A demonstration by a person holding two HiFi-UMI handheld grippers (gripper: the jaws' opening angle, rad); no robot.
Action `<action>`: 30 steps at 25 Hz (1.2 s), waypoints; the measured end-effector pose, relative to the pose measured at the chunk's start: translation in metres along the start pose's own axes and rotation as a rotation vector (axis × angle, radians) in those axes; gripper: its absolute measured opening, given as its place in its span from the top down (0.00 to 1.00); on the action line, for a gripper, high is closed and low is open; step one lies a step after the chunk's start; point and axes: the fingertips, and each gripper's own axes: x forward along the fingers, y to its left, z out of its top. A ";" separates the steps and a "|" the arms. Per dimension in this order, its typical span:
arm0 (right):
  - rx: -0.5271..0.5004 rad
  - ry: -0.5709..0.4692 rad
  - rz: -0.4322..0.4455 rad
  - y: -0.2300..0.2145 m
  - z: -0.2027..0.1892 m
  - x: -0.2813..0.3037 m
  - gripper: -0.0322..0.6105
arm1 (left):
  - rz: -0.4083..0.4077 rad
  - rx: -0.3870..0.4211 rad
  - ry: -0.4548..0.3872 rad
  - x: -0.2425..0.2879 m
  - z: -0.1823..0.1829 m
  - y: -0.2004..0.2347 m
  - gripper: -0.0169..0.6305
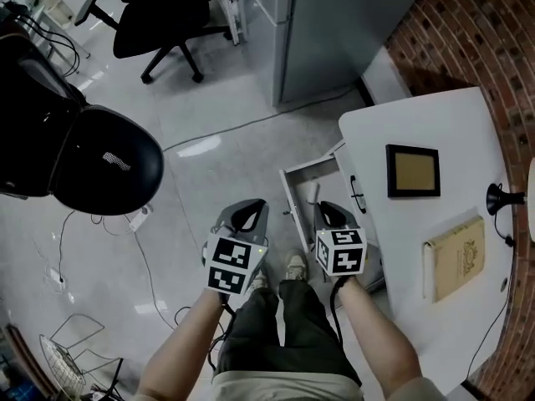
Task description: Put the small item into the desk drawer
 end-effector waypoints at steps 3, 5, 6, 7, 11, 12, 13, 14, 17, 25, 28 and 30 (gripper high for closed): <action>-0.002 -0.058 0.029 0.019 0.031 -0.046 0.90 | 0.005 0.018 -0.021 -0.029 0.023 -0.007 0.97; -0.003 -0.092 0.048 0.033 0.050 -0.076 0.90 | 0.009 0.021 -0.036 -0.050 0.038 -0.011 0.97; -0.006 -0.107 0.057 0.040 0.059 -0.092 0.90 | 0.011 0.020 -0.043 -0.061 0.044 -0.013 0.97; -0.010 -0.123 0.066 0.047 0.068 -0.108 0.90 | 0.011 0.020 -0.050 -0.072 0.051 -0.015 0.97; -0.017 -0.200 0.085 0.071 0.099 -0.167 0.90 | 0.005 0.043 -0.081 -0.110 0.075 -0.026 0.97; -0.016 -0.220 0.086 0.076 0.106 -0.181 0.90 | 0.005 0.053 -0.089 -0.119 0.082 -0.028 0.97; -0.015 -0.238 0.087 0.080 0.112 -0.193 0.90 | 0.005 0.064 -0.097 -0.127 0.089 -0.030 0.97; -0.014 -0.253 0.088 0.085 0.117 -0.205 0.90 | 0.003 0.074 -0.104 -0.136 0.095 -0.032 0.97; -0.013 -0.287 0.093 0.096 0.130 -0.241 0.91 | -0.005 0.113 -0.133 -0.165 0.117 -0.042 0.97; -0.162 -0.384 0.081 0.137 0.163 -0.331 0.92 | -0.016 0.200 -0.257 -0.254 0.171 -0.071 0.97; -0.215 -0.431 0.099 0.144 0.188 -0.356 0.93 | -0.015 0.241 -0.295 -0.273 0.195 -0.083 0.97; -0.239 -0.467 0.102 0.149 0.203 -0.373 0.93 | -0.018 0.273 -0.329 -0.289 0.209 -0.092 0.97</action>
